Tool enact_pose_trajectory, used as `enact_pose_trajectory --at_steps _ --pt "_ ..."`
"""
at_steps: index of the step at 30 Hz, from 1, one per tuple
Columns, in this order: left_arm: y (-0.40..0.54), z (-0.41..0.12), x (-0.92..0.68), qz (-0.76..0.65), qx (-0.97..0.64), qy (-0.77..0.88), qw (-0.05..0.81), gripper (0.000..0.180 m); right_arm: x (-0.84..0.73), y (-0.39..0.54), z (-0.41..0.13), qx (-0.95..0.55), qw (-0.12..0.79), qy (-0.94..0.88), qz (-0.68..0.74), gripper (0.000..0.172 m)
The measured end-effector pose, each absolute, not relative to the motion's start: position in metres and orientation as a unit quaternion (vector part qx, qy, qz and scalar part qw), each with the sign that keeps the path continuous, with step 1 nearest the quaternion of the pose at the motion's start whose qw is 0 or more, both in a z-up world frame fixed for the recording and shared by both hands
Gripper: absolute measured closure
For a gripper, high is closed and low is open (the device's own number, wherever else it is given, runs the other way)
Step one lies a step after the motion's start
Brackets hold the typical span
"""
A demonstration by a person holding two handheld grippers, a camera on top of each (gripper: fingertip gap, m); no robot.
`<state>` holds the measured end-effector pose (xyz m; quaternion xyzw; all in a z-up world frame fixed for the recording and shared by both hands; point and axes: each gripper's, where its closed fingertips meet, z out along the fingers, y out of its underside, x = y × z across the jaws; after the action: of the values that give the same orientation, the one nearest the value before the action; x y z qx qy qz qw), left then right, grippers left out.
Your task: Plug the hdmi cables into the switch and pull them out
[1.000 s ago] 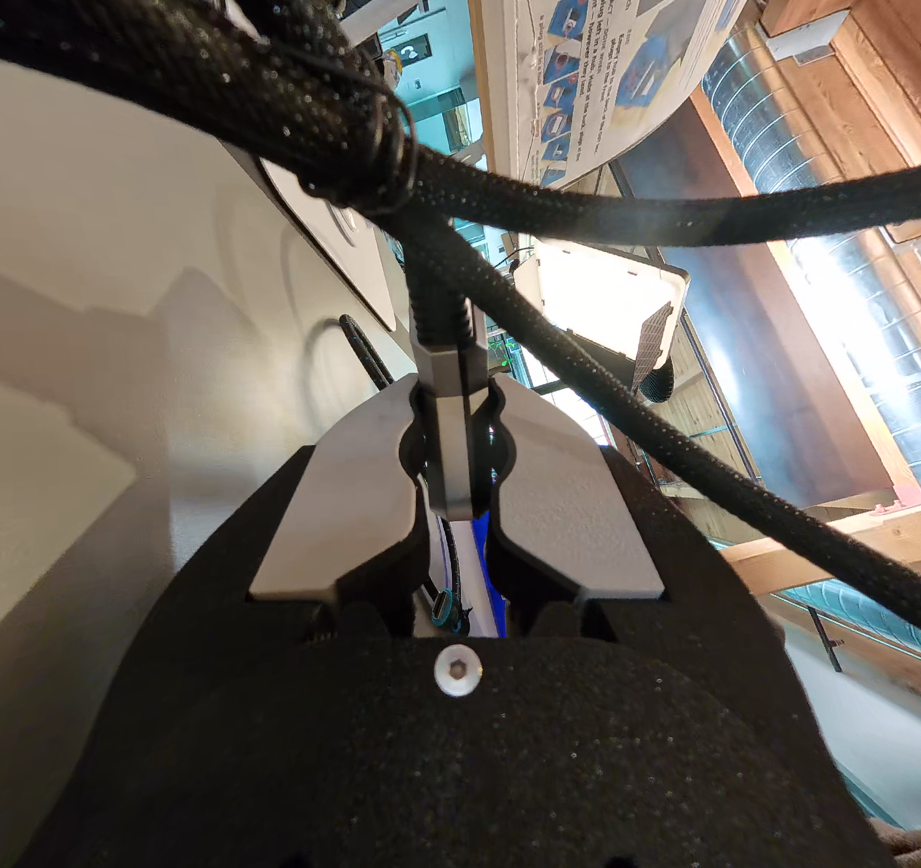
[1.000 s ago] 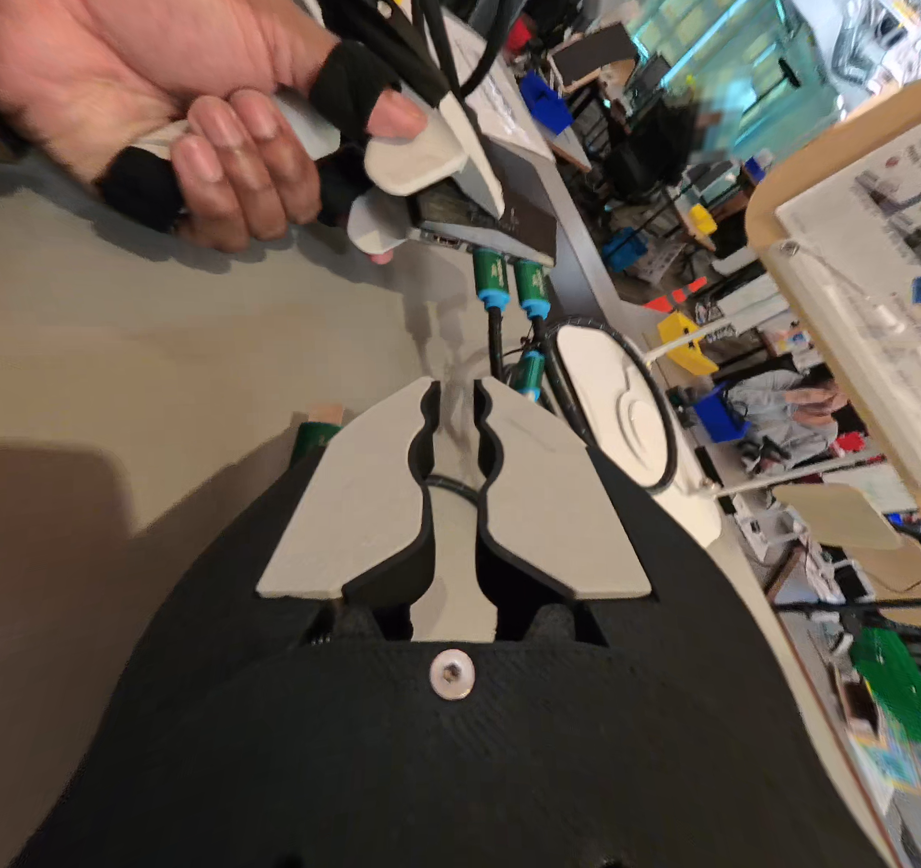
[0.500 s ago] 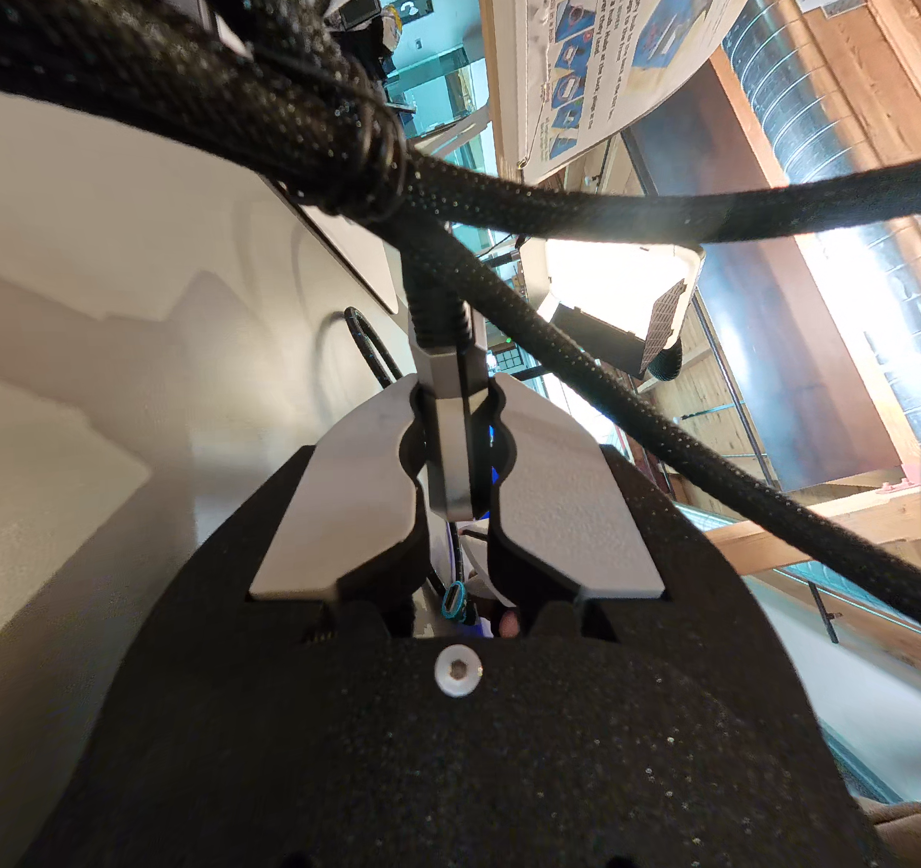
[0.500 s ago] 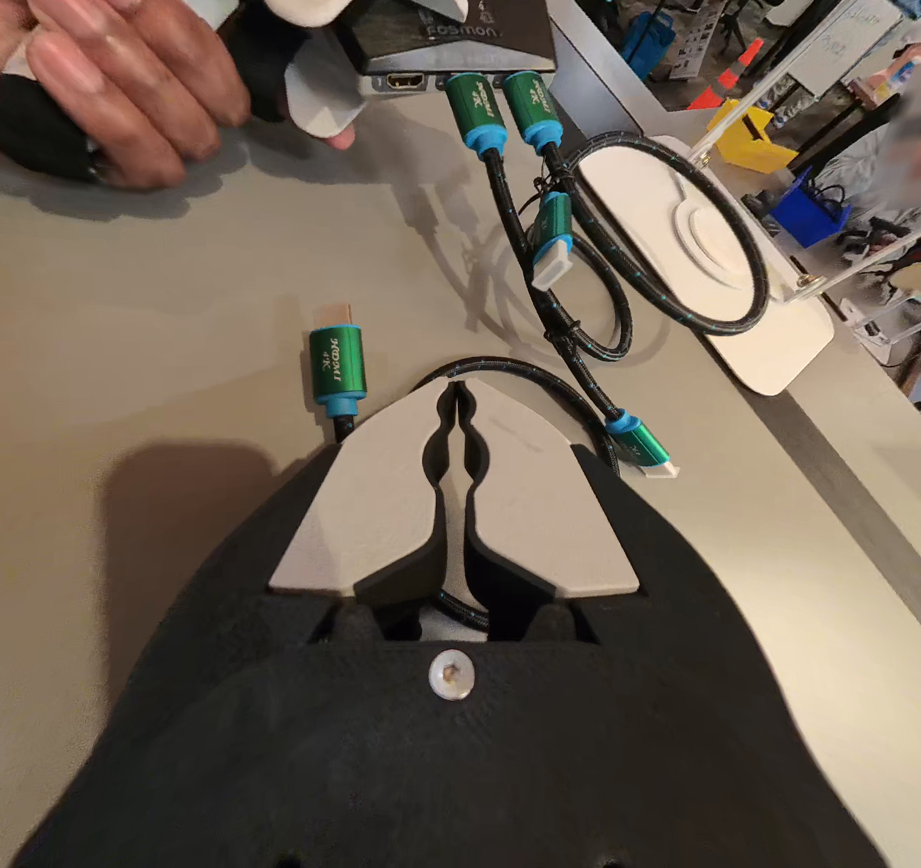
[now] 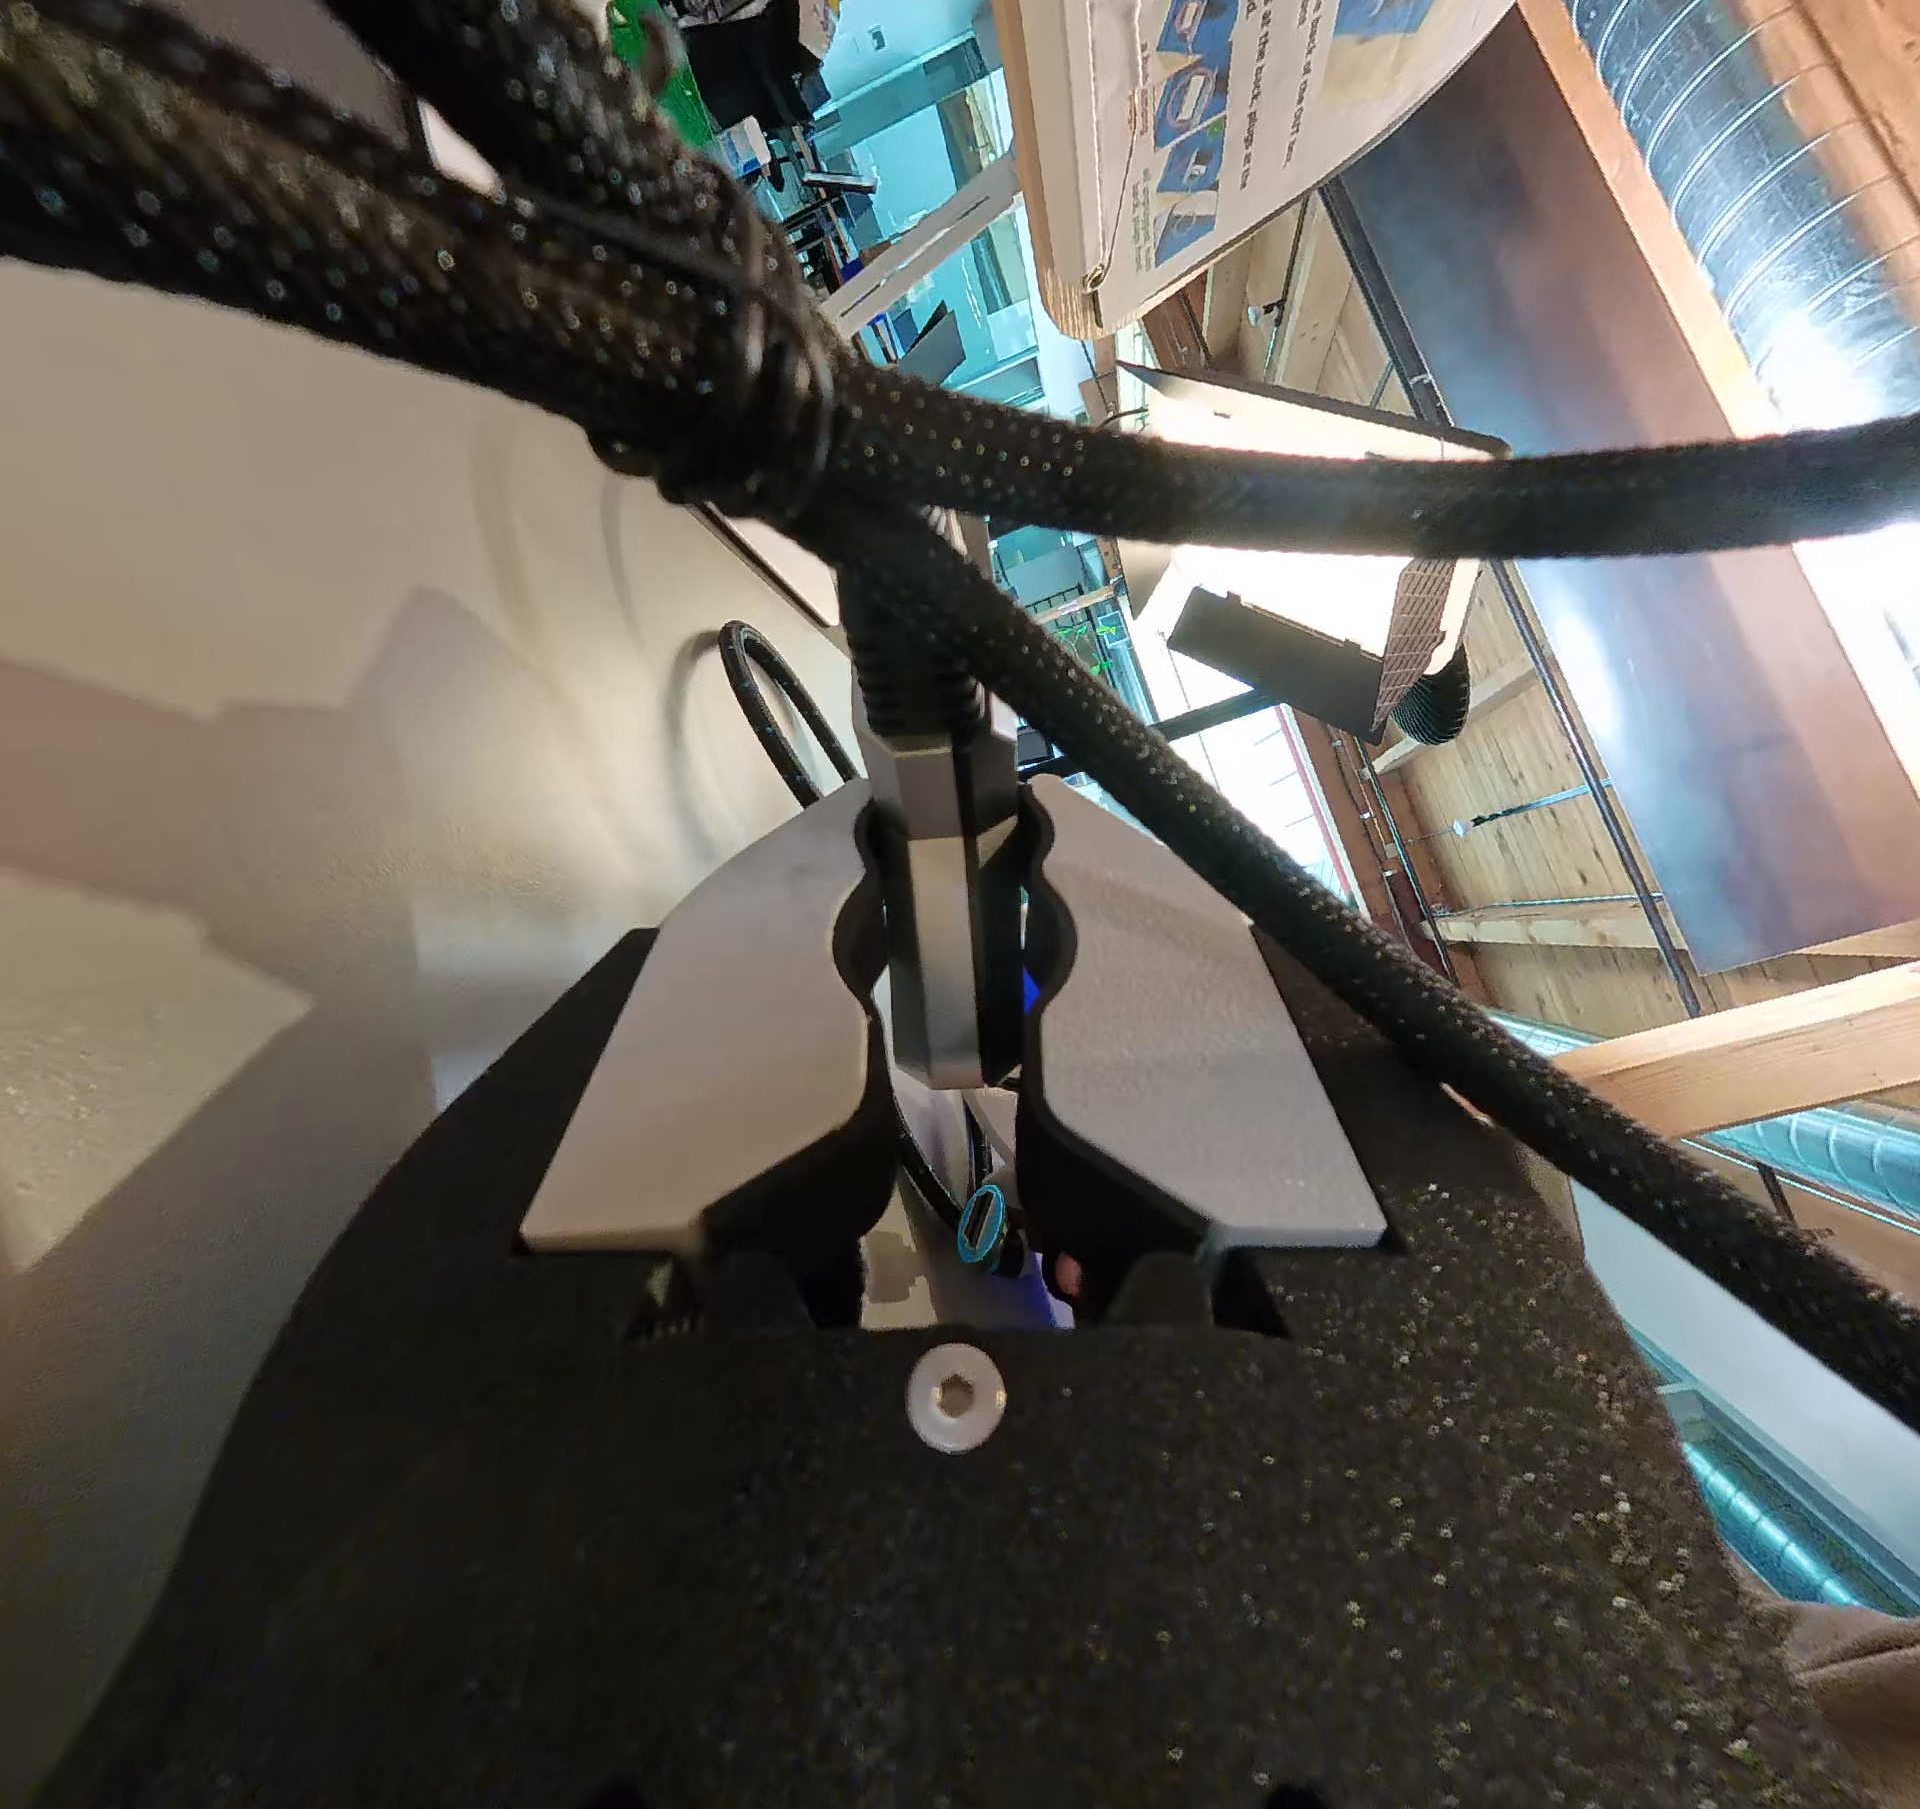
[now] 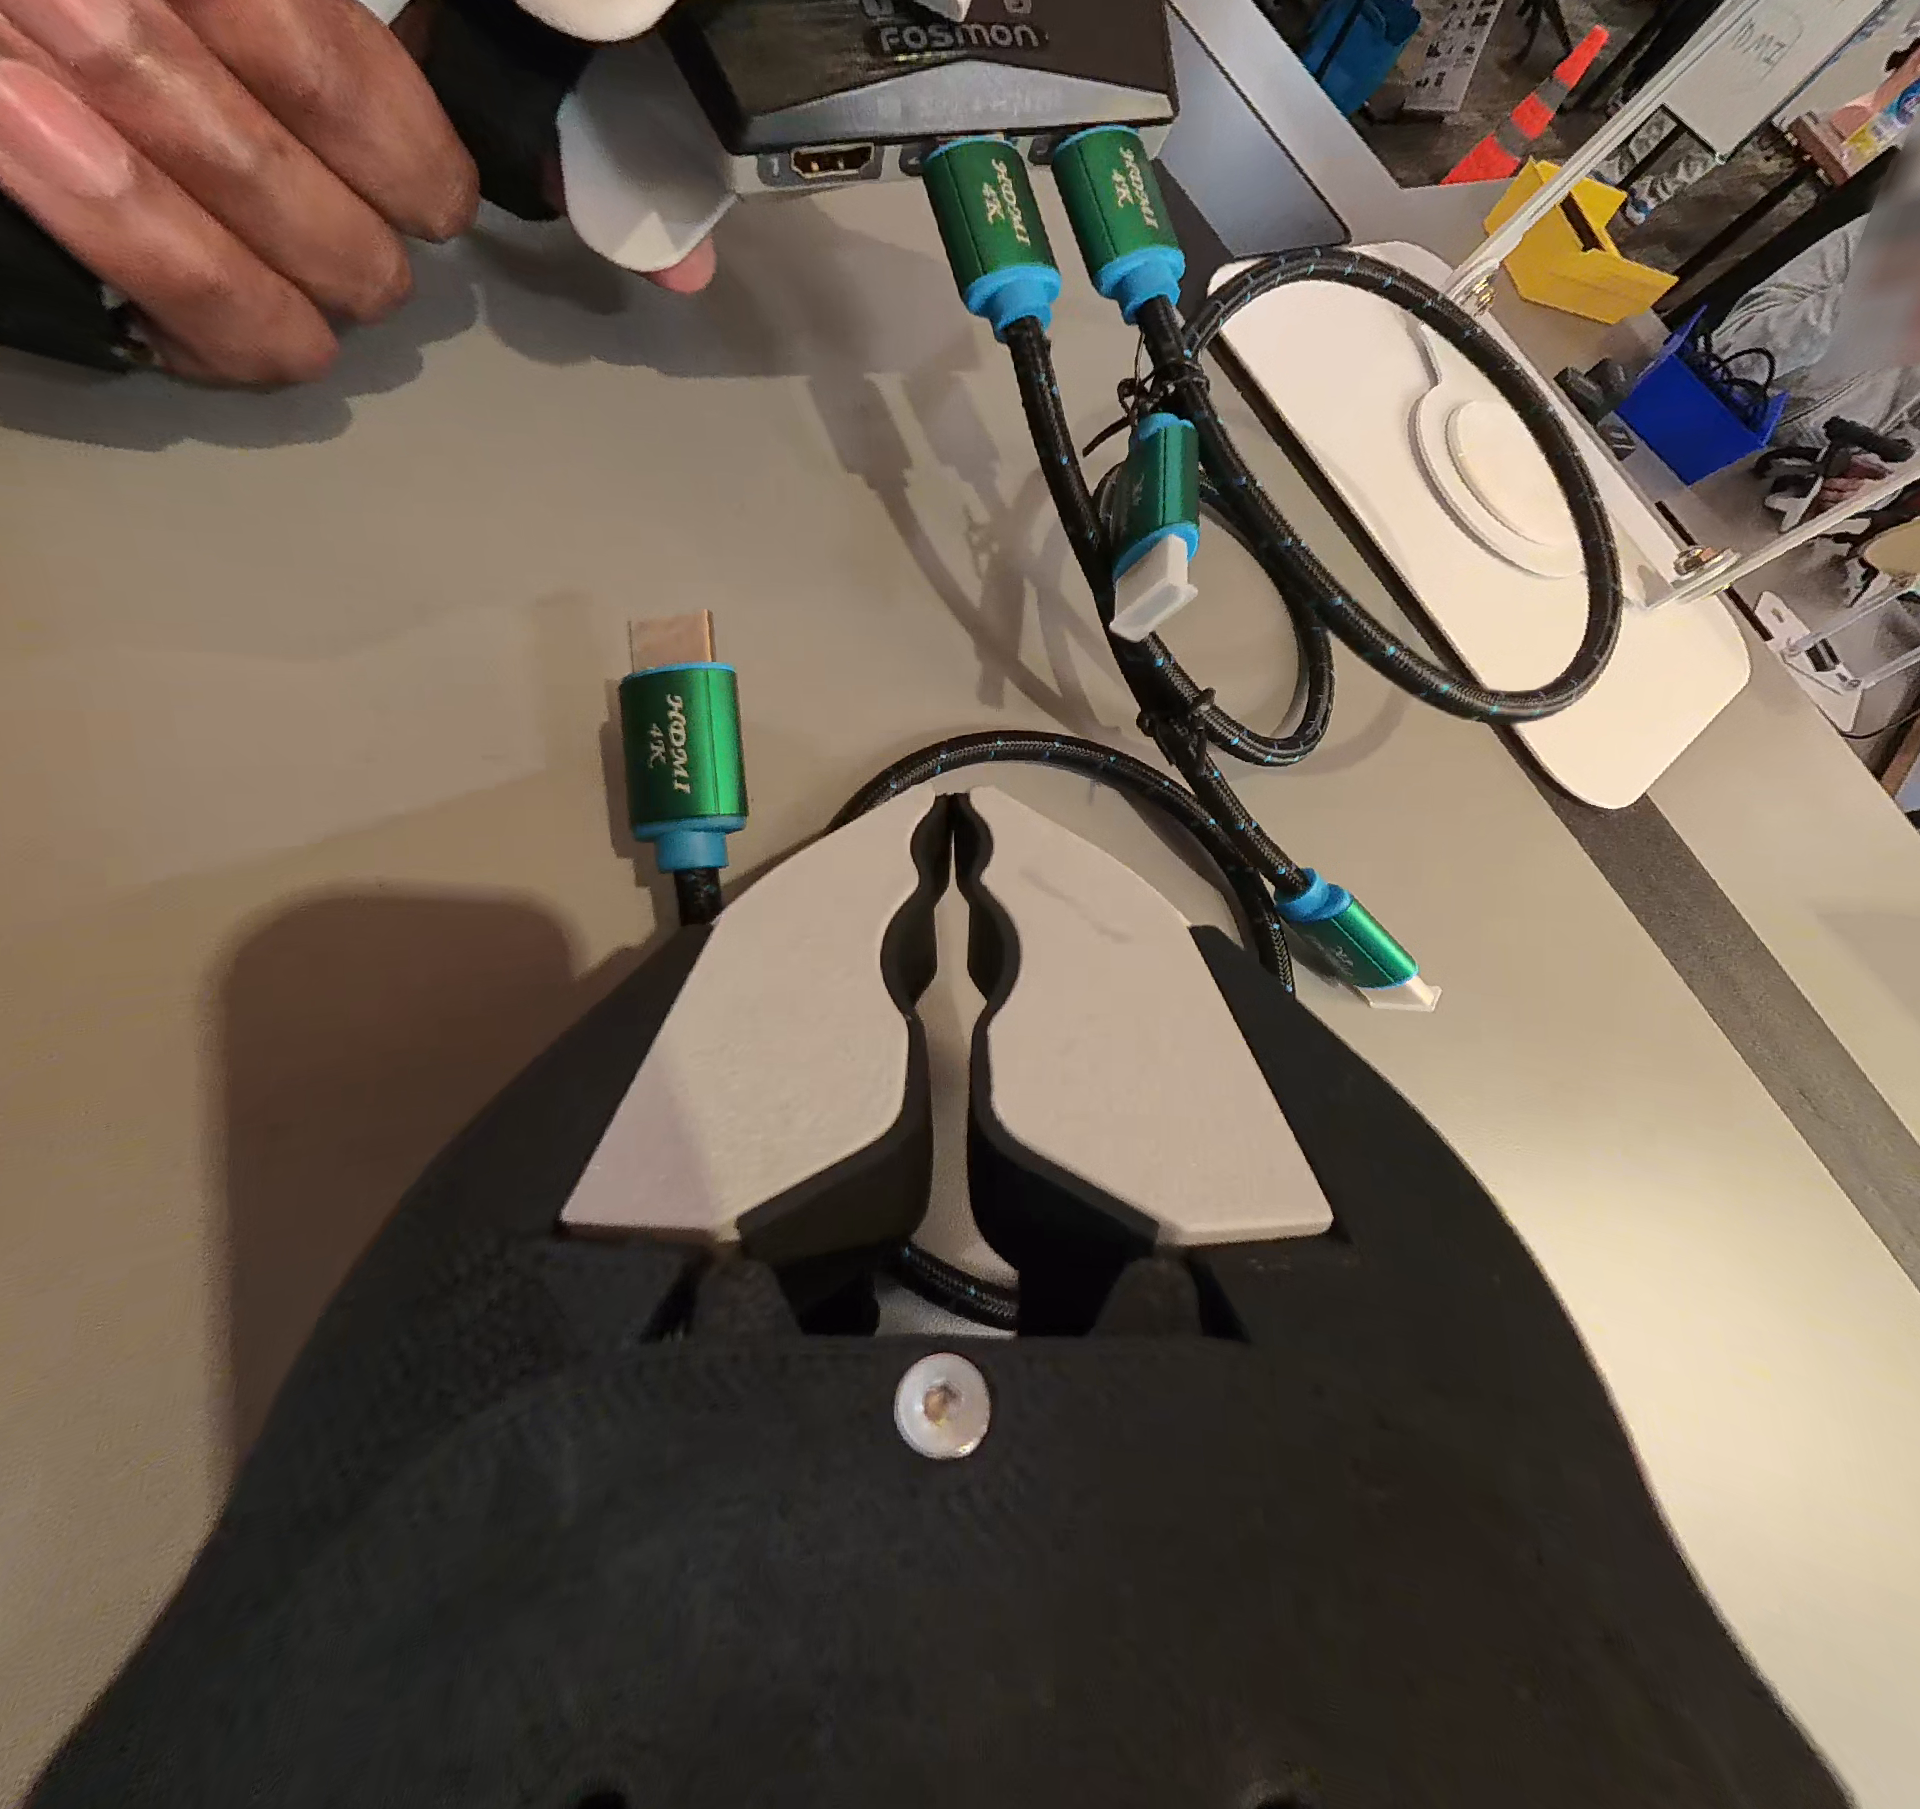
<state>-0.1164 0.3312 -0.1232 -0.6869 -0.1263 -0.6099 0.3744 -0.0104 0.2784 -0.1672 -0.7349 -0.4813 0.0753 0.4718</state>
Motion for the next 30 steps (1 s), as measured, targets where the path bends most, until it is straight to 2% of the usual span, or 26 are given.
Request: enact_pose_trajectory --at_steps 3,5,8,10,13,17,21,22,24,30 --pt "0.33 -0.123 -0.115 -0.607 -0.689 -0.12 0.376 0.159 -0.011 0.278 -0.167 -0.737 0.469 -0.48 0.087 0.169" --pt "0.33 -0.122 -0.114 -0.608 -0.689 -0.118 0.377 0.159 -0.011 0.276 -0.161 -0.732 0.474 -0.476 0.116 0.156" --pt "0.33 -0.122 -0.115 -0.61 -0.687 -0.119 0.377 0.159 -0.015 0.26 -0.131 -0.683 0.508 -0.472 0.231 0.141" --pt "0.33 -0.122 -0.116 -0.612 -0.685 -0.121 0.377 0.159 -0.018 0.238 -0.106 -0.61 0.545 -0.519 0.249 0.139" --pt "0.33 -0.122 -0.116 -0.613 -0.684 -0.122 0.375 0.159 -0.019 0.226 -0.116 -0.588 0.529 -0.591 0.158 0.14" --pt "0.329 -0.122 -0.115 -0.613 -0.685 -0.119 0.374 0.159 -0.024 0.225 -0.158 -0.615 0.461 -0.629 0.116 0.137" --pt "0.328 -0.121 -0.114 -0.614 -0.685 -0.119 0.374 0.159 -0.027 0.235 -0.177 -0.633 0.443 -0.632 0.051 0.139" --pt "0.328 -0.121 -0.113 -0.615 -0.685 -0.118 0.373 0.159 -0.027 0.239 -0.179 -0.638 0.444 -0.628 0.032 0.148" --pt "0.327 -0.121 -0.111 -0.618 -0.685 -0.111 0.37 0.159 -0.028 0.246 -0.18 -0.645 0.452 -0.616 0.015 0.155" --pt "0.319 -0.11 -0.099 -0.65 -0.667 -0.068 0.359 0.159 -0.041 0.255 -0.167 -0.629 0.496 -0.595 0.065 0.155"
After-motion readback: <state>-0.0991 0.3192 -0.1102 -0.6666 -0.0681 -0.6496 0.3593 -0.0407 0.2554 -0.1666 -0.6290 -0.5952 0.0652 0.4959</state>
